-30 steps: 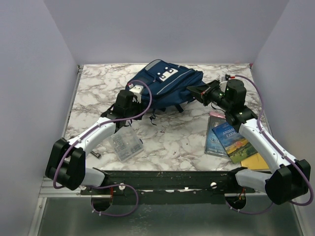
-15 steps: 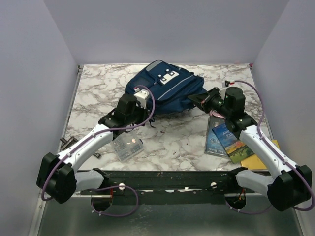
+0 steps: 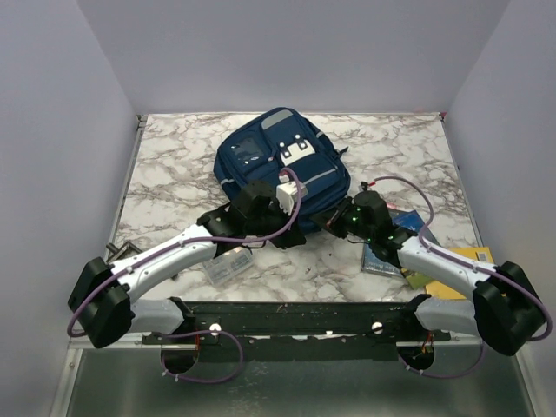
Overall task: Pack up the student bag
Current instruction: Place the student bag at the center of the board.
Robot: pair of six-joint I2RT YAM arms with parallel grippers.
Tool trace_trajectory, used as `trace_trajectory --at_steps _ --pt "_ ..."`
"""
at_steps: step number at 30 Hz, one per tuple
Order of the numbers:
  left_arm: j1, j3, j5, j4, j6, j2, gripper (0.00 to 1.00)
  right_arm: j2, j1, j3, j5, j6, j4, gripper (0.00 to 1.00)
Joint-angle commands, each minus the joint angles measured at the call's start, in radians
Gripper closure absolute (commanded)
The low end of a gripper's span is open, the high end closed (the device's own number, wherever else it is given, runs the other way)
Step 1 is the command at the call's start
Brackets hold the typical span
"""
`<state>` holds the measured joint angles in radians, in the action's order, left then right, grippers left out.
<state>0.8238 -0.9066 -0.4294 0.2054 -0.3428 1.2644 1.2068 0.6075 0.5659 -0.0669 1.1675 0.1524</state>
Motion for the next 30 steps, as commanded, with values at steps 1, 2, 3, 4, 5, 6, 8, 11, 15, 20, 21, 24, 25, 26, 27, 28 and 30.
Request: trace_trajectory --at_steps 1,2,3,4,5,6,8,11,15,20,21,24,25,26,27,28,30 --pt "-0.004 -0.043 -0.041 -0.044 -0.051 0.066 1.0 0.034 0.038 -0.026 0.113 0.006 0.117 0.99" --pt "-0.006 -0.04 -0.023 -0.035 -0.045 0.058 1.0 0.03 0.038 -0.029 0.121 -0.001 0.08 0.95" --pt "-0.009 -0.032 0.008 -0.026 -0.036 0.042 1.0 0.019 0.038 -0.028 0.126 -0.024 0.046 0.88" --pt "-0.02 -0.026 0.031 -0.011 -0.031 0.026 1.0 0.007 0.038 -0.026 0.128 -0.049 0.0 0.8" --pt "-0.035 -0.023 0.04 0.008 -0.025 0.005 0.99 -0.011 0.038 -0.031 0.131 -0.078 -0.035 0.75" --pt "-0.062 -0.025 0.039 0.037 -0.018 -0.013 0.94 -0.025 0.038 -0.037 0.132 -0.1 -0.073 0.67" --pt "-0.124 -0.038 0.025 0.094 0.0 -0.048 0.81 -0.059 0.038 -0.04 0.139 -0.158 -0.149 0.57" --pt "-0.234 -0.041 0.033 0.149 0.021 -0.119 0.57 -0.1 0.038 -0.037 0.122 -0.235 -0.285 0.43" --pt "-0.331 -0.061 0.102 0.168 0.078 -0.207 0.36 -0.154 0.06 -0.026 0.095 -0.276 -0.368 0.33" --pt "-0.349 -0.117 0.299 0.179 0.142 -0.234 0.29 -0.097 0.268 0.112 0.249 -0.356 -0.464 0.26" --pt "-0.351 -0.116 0.322 0.174 0.148 -0.234 0.28 -0.059 0.326 0.161 0.305 -0.38 -0.482 0.25" --pt "-0.361 -0.083 0.388 0.153 0.155 -0.242 0.27 0.059 0.438 0.282 0.39 -0.485 -0.512 0.25" --pt "-0.365 -0.066 0.404 0.149 0.149 -0.251 0.27 0.101 0.463 0.323 0.401 -0.533 -0.51 0.25" --pt "-0.371 -0.053 0.413 0.147 0.144 -0.26 0.27 0.134 0.49 0.35 0.408 -0.581 -0.493 0.25" --pt "-0.378 -0.042 0.421 0.147 0.135 -0.276 0.27 0.158 0.51 0.37 0.418 -0.649 -0.459 0.26" --pt "-0.38 -0.028 0.455 0.144 0.125 -0.292 0.27 0.18 0.531 0.374 0.435 -0.711 -0.415 0.28" --pt "-0.383 0.007 0.518 0.121 0.105 -0.339 0.25 0.198 0.544 0.326 0.443 -0.886 -0.257 0.31"
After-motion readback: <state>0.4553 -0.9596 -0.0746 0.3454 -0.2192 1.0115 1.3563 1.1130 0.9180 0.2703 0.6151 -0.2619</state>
